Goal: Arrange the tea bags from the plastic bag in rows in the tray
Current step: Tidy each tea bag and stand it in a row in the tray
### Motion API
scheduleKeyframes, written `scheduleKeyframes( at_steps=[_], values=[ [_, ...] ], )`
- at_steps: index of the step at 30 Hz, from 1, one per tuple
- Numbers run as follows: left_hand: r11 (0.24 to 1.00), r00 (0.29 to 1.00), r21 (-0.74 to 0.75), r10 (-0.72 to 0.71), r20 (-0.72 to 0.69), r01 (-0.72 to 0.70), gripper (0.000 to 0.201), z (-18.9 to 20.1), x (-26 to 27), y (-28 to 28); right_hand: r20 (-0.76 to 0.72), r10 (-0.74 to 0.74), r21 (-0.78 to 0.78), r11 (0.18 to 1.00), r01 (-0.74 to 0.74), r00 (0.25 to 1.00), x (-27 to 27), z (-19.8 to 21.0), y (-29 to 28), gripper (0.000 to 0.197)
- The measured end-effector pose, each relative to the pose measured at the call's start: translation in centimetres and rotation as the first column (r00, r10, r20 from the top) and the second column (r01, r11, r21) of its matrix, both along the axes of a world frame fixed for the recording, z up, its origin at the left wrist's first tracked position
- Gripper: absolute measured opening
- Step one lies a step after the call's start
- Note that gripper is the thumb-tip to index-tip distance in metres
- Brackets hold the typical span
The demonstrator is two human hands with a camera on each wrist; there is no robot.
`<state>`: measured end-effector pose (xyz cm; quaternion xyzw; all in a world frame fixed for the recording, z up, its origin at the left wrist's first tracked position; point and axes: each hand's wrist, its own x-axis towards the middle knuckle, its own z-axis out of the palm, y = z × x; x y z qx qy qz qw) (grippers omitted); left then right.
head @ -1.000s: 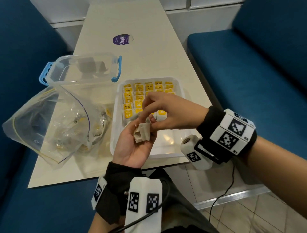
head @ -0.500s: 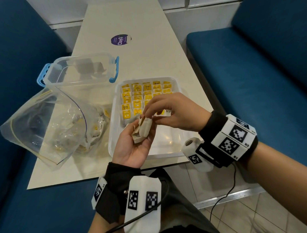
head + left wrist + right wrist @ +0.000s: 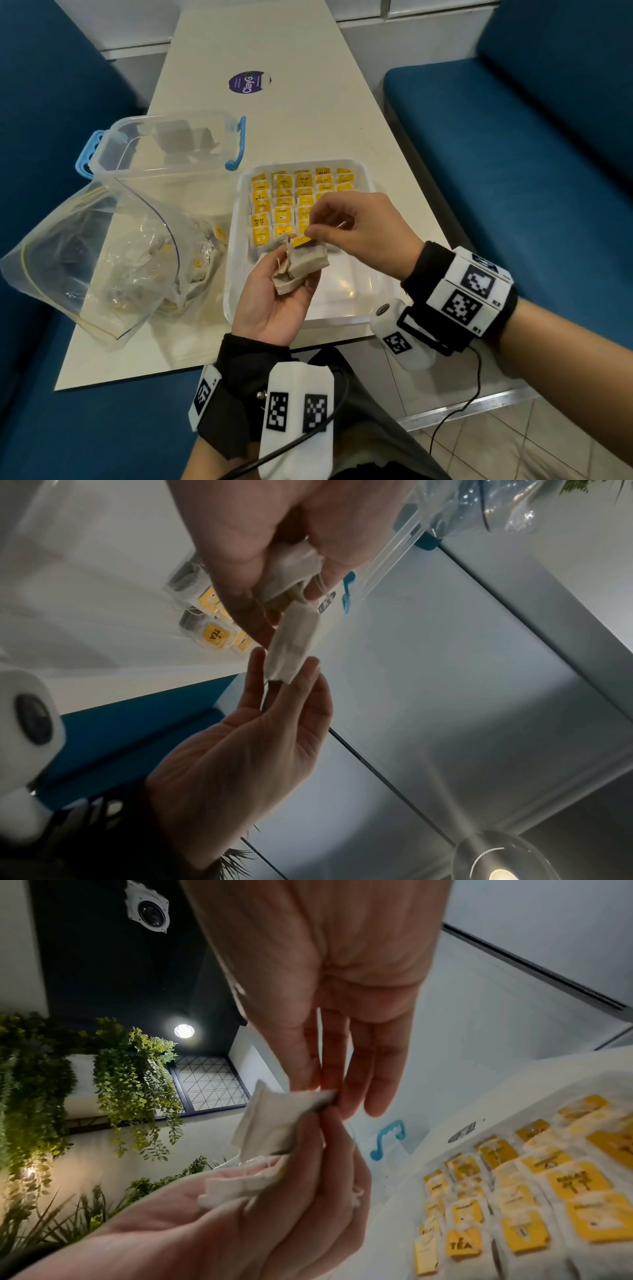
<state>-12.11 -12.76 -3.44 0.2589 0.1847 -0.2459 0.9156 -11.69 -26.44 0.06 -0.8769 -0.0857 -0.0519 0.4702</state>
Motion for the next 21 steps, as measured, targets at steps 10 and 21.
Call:
scheduleKeyframes(
  at_steps=[10,21],
  values=[
    [0.999,1.000,-0.042,-0.011,-0.015,0.010,0.028,-0.1,-0.1,0.0,-0.265,0.025,-0.056,0.998,-0.041,0.964,0.8,1.0,0.2,0.022],
    [0.993,0.995,-0.113,0.034,-0.094,-0.044,0.040,-0.7,0.4,0.6,-0.243,0.122,0.232,0.971,-0.064,0.962,0.4,2.7,-0.1,0.015]
  ],
)
